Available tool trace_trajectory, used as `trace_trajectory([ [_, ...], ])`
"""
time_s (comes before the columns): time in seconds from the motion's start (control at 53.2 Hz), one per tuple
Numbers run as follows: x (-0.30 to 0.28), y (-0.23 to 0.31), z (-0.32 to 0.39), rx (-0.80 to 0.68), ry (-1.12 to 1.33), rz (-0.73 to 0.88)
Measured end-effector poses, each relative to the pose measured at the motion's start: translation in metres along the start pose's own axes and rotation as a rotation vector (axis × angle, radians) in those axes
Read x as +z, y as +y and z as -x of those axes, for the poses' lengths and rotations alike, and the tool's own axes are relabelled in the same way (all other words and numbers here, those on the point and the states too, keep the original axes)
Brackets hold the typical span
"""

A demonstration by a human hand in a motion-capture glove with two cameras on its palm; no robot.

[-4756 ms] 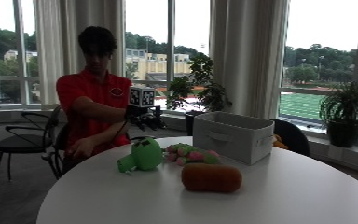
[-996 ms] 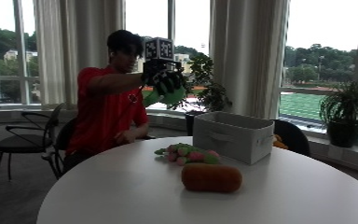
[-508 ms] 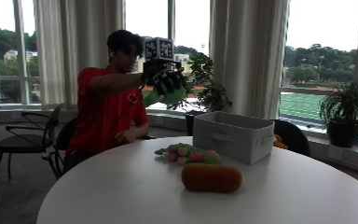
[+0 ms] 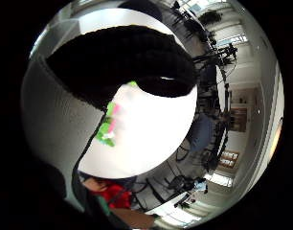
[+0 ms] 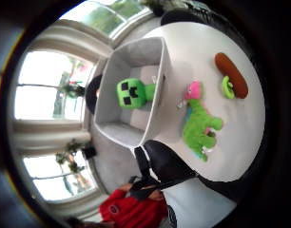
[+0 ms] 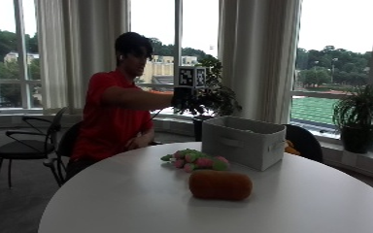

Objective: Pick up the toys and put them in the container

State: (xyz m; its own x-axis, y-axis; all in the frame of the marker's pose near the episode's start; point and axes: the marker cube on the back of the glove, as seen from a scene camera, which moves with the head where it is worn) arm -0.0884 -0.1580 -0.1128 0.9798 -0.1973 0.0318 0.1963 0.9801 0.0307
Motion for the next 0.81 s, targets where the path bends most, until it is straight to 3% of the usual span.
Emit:
trace_trajectory([
  [0.244, 0.075, 0.014, -0.014, 0.009, -0.018, 0.067],
  [0.414, 0.09, 0.016, -0.011, -0.001, -0.001, 0.067],
  [0.545, 0.133, 0.02, -0.001, 0.008, 0.006, 0.14],
  [0.808, 0.164, 0.016, 0.001, -0.006, 0.053, 0.243],
])
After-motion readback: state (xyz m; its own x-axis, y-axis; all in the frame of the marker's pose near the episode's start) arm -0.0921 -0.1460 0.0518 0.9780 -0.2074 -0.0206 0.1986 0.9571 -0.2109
